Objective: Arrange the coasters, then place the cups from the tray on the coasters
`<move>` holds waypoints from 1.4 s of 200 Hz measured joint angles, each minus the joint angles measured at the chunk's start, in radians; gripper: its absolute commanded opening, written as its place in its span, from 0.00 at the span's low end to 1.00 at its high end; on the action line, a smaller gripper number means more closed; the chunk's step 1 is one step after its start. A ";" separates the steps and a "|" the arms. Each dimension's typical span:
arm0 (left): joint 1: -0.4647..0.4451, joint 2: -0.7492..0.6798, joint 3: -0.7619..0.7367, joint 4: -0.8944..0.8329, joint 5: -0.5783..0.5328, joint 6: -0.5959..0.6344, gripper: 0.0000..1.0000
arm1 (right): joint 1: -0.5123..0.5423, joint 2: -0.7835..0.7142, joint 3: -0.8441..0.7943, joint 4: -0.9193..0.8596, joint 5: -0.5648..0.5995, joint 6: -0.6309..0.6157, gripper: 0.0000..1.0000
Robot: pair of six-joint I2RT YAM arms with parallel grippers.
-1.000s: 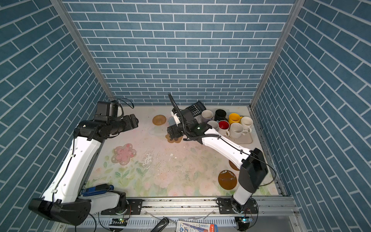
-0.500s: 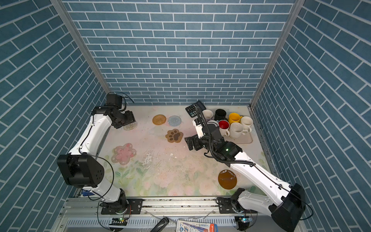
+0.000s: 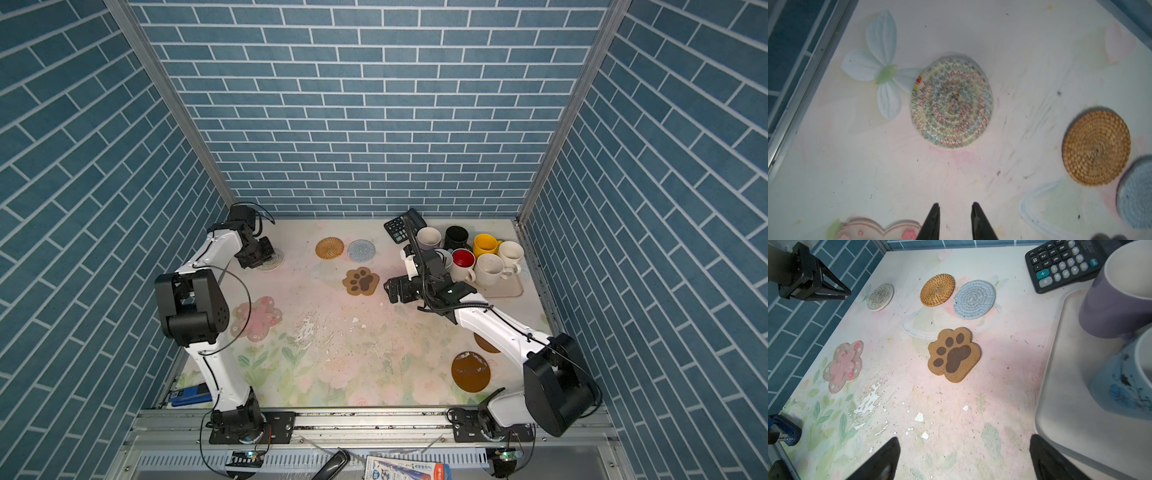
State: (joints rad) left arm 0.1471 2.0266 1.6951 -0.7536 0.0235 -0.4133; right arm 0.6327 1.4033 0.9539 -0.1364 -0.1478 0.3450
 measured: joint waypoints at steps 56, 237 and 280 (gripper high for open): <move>0.052 0.201 0.211 0.008 0.011 0.019 0.00 | -0.004 0.030 -0.056 0.044 -0.044 0.021 0.96; 0.034 0.339 0.261 0.064 0.031 0.024 0.00 | -0.005 0.021 -0.087 0.071 -0.031 0.026 0.99; -0.003 0.232 0.083 0.105 0.024 -0.010 0.00 | -0.005 -0.018 -0.106 0.085 -0.013 0.038 0.99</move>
State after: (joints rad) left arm 0.1440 2.2581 1.7782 -0.6483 0.0479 -0.4229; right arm 0.6281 1.3849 0.8482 -0.0517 -0.1608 0.3832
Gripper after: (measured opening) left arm 0.045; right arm 0.989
